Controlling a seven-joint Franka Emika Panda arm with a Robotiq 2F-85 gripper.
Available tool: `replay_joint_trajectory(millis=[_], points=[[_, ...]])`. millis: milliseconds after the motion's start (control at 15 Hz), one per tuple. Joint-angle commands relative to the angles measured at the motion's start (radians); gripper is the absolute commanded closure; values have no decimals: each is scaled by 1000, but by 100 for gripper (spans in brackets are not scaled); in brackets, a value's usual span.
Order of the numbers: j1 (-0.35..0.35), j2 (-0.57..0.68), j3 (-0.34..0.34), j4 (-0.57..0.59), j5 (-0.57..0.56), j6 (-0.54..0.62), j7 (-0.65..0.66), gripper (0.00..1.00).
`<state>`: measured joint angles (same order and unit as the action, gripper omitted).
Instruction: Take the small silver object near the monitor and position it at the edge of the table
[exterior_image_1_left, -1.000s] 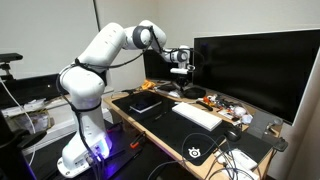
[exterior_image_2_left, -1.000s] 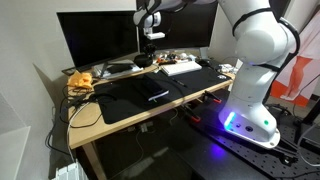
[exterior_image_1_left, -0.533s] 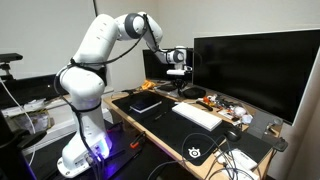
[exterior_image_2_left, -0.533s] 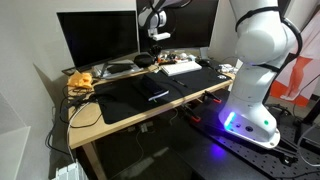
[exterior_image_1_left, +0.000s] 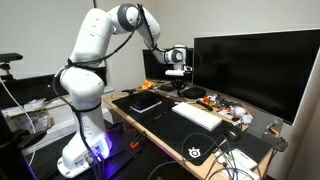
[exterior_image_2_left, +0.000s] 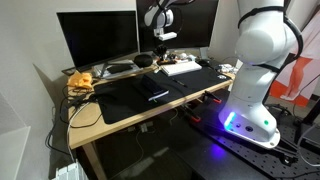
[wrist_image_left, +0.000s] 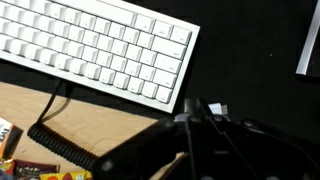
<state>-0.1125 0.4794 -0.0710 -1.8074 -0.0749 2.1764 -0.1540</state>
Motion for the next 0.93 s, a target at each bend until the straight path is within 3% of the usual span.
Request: replay_joint_trajectory(millis=[0, 400, 867], points=[[-2, -3, 2, -1, -1, -2, 1, 96], [0, 1, 2, 3, -1, -8, 8, 99], [4, -57, 14, -113, 10, 45, 8, 99]])
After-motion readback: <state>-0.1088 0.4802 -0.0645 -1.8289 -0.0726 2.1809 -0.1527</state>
